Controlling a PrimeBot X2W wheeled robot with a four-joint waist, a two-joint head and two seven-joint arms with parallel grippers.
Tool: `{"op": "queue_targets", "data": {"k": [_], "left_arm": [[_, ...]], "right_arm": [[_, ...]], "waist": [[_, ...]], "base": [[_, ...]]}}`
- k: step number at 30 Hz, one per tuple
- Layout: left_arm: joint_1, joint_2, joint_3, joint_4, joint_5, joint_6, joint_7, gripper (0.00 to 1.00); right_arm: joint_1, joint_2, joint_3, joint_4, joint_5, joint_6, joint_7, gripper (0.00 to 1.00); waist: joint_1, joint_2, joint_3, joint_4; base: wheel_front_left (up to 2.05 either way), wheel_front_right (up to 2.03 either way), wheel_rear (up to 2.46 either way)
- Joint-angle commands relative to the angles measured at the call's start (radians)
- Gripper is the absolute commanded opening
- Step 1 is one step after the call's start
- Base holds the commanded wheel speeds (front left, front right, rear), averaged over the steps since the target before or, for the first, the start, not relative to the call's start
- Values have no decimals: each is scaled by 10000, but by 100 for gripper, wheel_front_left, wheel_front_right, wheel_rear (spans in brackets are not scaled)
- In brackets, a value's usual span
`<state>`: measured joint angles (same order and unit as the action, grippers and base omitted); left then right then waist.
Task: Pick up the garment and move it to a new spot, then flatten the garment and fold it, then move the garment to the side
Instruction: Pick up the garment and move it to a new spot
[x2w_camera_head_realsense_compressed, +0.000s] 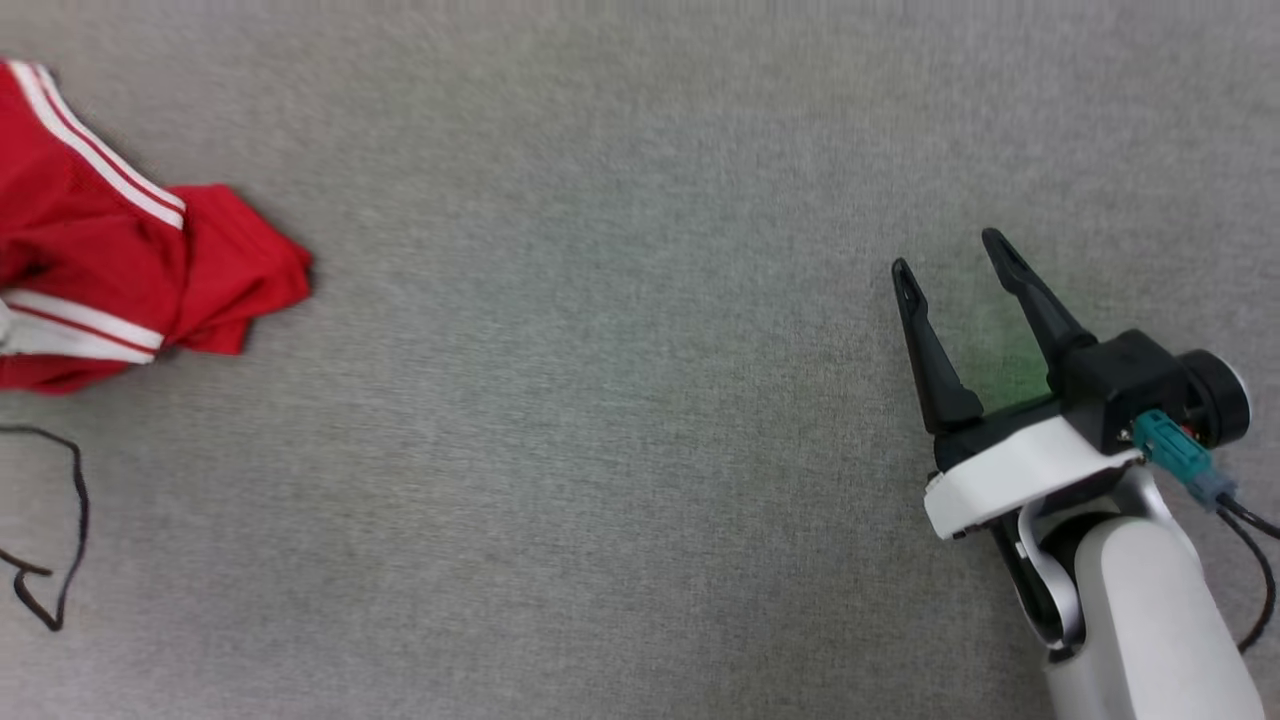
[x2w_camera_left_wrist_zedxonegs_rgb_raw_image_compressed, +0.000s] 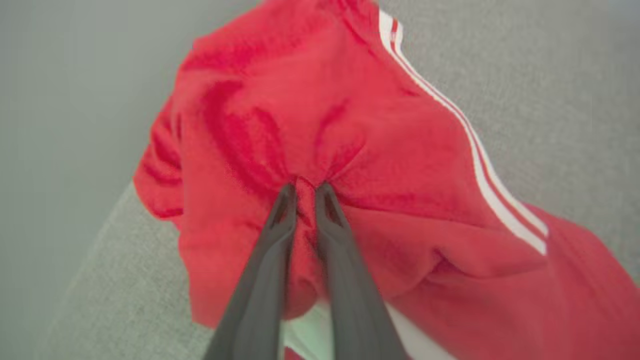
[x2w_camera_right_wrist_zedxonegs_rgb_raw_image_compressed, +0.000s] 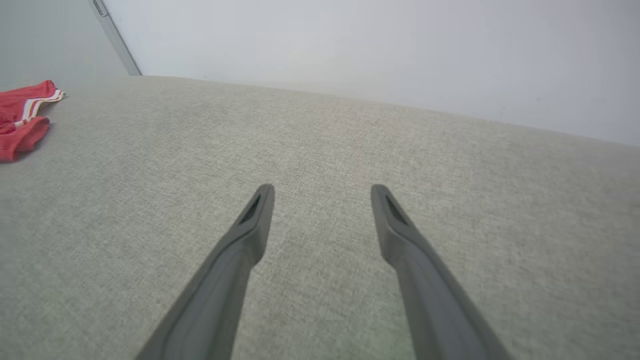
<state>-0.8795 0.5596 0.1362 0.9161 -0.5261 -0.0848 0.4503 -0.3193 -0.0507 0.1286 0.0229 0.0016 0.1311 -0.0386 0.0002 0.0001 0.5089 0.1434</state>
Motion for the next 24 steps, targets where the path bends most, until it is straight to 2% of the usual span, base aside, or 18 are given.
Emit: {"op": "queue_targets", "data": {"k": [1, 3, 7, 13, 17, 24], "left_arm": [[-274, 90, -36, 13, 168, 190, -492, 0], [-480, 70, -83, -12, 386, 421, -1337, 0], [-818, 88, -314, -64, 859, 564, -3039, 0], [-1244, -145, -779, -91, 1377, 472, -5015, 0], [-1307, -624, -1113, -254, 1561, 468, -5609, 0], [-758, -1760, -1635, -775, 1496, 333, -5682, 0]], "right_arm": [[263, 4, -68, 69, 80, -5, -50, 100], [370, 4, -150, 155, 190, -7, -117, 100], [686, 4, -245, 283, 413, -5, -188, 100], [1086, 4, -431, 349, 622, -7, -291, 100], [1399, 4, -638, 285, 697, -7, -287, 100], [1911, 5, -796, 163, 790, -7, -176, 100]], "waist": [[-2, -1, -684, 222], [-2, -1, -1140, 300], [-2, -1, -1953, 349], [-2, -1, -3054, 140], [-2, -1, -3614, -179], [-2, -1, -4199, -997]], "base": [[0, 0, 0], [0, 0, 0], [0, 0, 0], [0, 0, 0], [0, 0, 0], [0, 0, 0]]}}
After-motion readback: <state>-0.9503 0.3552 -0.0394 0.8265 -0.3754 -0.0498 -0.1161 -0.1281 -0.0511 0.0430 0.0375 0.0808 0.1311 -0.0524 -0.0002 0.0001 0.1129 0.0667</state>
